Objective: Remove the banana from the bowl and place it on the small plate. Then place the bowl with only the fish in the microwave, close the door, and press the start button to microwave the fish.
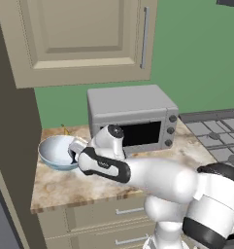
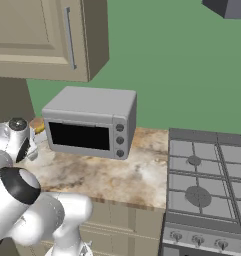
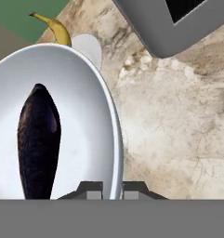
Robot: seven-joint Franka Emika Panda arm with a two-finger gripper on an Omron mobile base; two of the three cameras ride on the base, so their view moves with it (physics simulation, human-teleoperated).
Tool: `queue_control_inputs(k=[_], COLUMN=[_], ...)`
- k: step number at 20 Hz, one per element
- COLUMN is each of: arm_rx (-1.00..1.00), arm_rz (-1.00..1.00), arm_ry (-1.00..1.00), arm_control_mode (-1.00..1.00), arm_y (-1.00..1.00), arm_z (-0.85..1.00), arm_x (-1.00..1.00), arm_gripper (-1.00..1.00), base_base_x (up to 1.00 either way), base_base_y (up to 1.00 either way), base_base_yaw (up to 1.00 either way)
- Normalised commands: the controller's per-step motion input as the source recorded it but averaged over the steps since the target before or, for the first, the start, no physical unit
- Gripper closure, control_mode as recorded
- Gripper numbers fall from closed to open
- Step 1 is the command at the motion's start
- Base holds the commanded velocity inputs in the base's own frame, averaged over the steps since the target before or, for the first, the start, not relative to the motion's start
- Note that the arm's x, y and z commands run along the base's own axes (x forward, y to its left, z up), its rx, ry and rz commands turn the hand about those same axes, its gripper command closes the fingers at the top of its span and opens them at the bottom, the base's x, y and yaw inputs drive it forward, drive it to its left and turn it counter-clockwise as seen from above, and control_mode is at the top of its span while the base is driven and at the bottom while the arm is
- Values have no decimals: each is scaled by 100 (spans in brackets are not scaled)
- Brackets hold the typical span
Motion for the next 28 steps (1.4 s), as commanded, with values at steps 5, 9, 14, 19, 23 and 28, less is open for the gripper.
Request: queue_control_inputs(k=[5,9,14,19,23,28], arm_rx=[0,0,0,0,0,4], arm_rz=[-3,-4,-7,-8,-11,-12], arm_ry=[-20,-22,-21,-13,-1,2], arm_control_mode=[-100,-100,-100,-100,-100,-100], arm_y=[-40,-65,-70,-83,-85,-79], arm_z=[62,60,53,49,44,-1], arm_x=[-47,-71,-86,-90,-78,-65], arm_gripper=[100,100,100,100,100,100], base_base_x=[0,0,0,0,0,0], base_base_y=[0,0,0,0,0,0], base_base_yaw=[0,0,0,0,0,0])
